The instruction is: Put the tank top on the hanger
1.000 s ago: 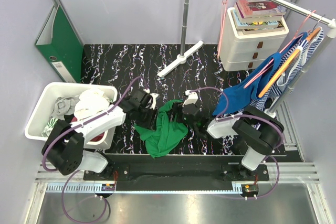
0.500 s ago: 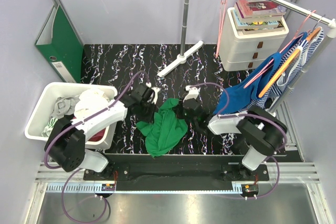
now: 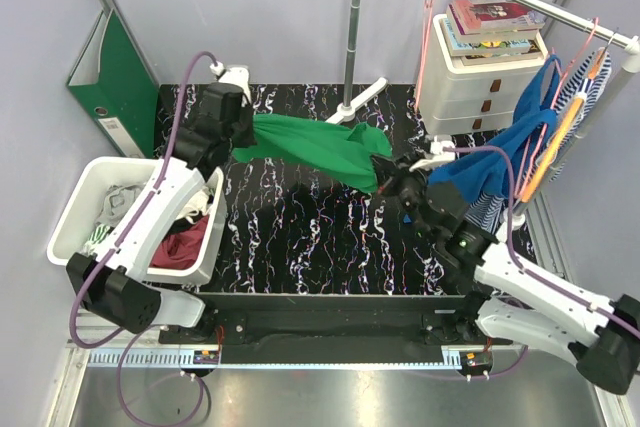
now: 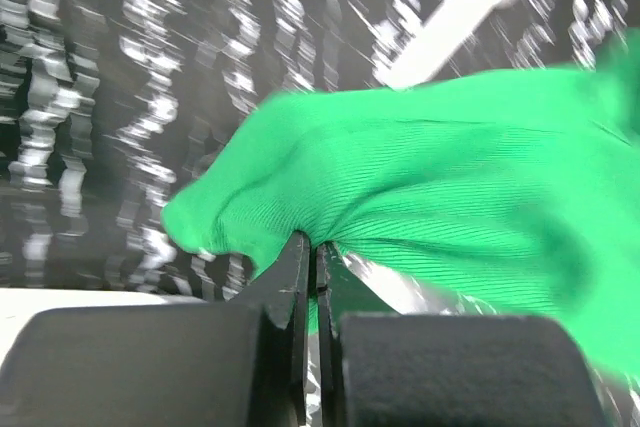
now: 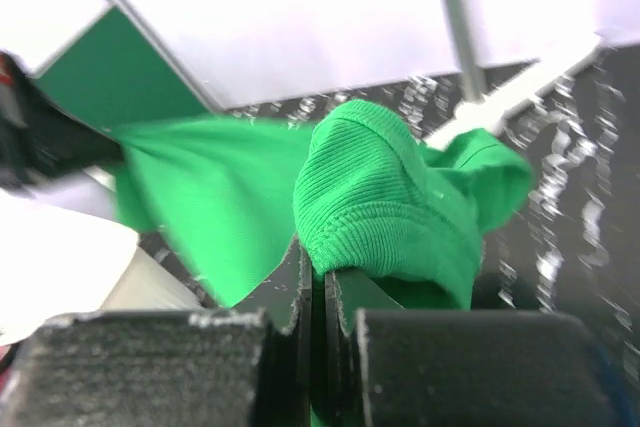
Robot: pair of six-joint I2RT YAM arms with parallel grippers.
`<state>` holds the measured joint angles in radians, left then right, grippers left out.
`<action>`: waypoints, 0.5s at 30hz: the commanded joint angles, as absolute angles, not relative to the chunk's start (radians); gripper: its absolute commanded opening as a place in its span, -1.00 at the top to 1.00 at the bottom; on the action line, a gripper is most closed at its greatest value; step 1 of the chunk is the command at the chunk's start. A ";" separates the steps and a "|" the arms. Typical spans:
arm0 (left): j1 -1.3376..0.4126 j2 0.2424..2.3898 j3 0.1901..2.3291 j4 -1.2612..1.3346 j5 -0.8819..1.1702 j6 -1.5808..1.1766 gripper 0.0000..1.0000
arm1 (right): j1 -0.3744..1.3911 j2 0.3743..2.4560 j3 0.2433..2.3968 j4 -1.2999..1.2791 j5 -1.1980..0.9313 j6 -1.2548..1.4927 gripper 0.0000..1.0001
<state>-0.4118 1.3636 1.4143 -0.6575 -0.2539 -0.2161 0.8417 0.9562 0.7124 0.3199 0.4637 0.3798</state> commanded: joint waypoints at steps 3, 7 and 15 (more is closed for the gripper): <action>-0.302 1.377 1.412 -0.601 -0.428 -0.158 1.00 | 0.836 0.871 0.551 0.157 0.519 0.449 1.00; -0.302 1.440 1.394 -0.564 -0.344 -0.160 0.85 | 0.836 0.896 0.430 0.158 0.437 0.557 0.35; -0.328 1.505 1.410 -0.614 -0.287 -0.192 -0.72 | 0.836 0.968 0.359 0.242 0.370 0.629 -0.52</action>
